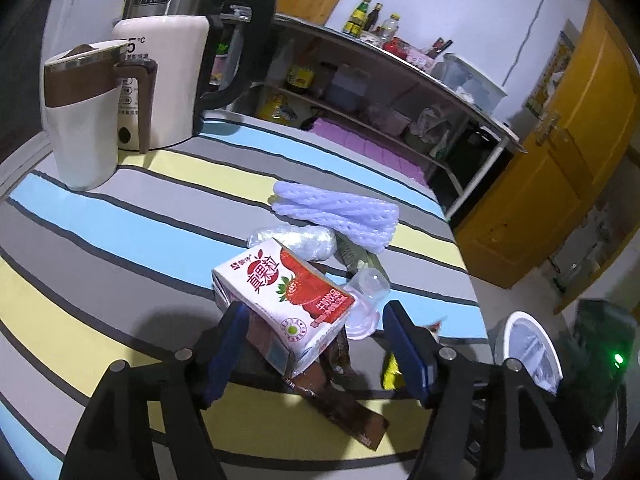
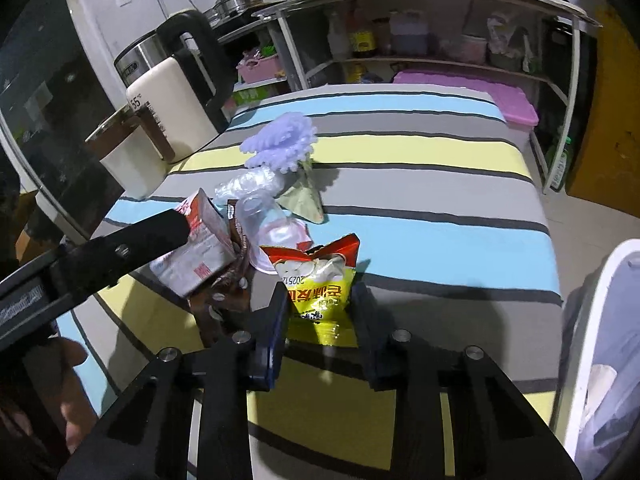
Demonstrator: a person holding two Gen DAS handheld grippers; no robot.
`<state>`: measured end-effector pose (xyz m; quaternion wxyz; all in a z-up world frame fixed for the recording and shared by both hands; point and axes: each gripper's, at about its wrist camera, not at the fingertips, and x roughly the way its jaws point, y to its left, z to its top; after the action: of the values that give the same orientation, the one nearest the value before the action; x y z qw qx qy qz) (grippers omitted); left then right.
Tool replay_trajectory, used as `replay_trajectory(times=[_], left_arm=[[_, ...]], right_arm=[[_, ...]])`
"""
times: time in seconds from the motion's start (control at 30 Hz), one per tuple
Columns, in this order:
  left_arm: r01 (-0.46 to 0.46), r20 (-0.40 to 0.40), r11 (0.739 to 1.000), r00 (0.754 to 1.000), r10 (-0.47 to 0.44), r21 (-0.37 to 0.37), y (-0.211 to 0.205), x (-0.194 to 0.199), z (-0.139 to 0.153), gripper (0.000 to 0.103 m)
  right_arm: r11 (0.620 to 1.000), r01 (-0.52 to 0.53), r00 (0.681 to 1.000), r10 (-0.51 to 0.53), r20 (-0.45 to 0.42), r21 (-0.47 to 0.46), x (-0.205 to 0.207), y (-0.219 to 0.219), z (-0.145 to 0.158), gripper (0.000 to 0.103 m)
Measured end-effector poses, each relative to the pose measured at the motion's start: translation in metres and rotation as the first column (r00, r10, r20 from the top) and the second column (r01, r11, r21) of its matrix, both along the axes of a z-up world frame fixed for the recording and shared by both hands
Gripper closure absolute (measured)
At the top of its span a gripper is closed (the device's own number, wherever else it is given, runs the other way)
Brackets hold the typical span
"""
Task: Collect trash
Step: 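Grasp the strawberry drink carton with the left tool while the right tool grasps the yellow snack bag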
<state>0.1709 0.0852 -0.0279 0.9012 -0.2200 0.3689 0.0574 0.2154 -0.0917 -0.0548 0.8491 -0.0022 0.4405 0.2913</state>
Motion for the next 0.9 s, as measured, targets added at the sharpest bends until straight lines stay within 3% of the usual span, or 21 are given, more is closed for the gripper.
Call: replay_trajectory(times=[0.2,0.43,0.7,0.9], left_arm=[[-0.078,-0.04,0.996,0.996,0.08,0.035,0.002,0.009,-0.008,0.033],[-0.104,-0.049,0.991,0.993,0.109,0.086,0.004,0.007,-0.011,0.034],[-0.126,-0.083,0.989,0.988,0.132,0.081,0.016,0.0,-0.02,0.034],[-0.104,-0.086,0.987,0.99,0.115,0.12,0.013,0.003,-0.022,0.045]], right_arm=[[1.0,0.009,1.0,-0.009,0.002,0.015,-0.002,-0.009,0.002,0.071],[0.999,0.022,1.0,-0.022,-0.013,0.025,-0.001,-0.018,-0.001,0.071],[0.999,0.026,1.0,-0.026,-0.004,0.024,-0.003,-0.021,0.0,0.071],[0.999,0.027,1.0,-0.027,0.006,0.019,-0.006,-0.023,0.001,0.071]])
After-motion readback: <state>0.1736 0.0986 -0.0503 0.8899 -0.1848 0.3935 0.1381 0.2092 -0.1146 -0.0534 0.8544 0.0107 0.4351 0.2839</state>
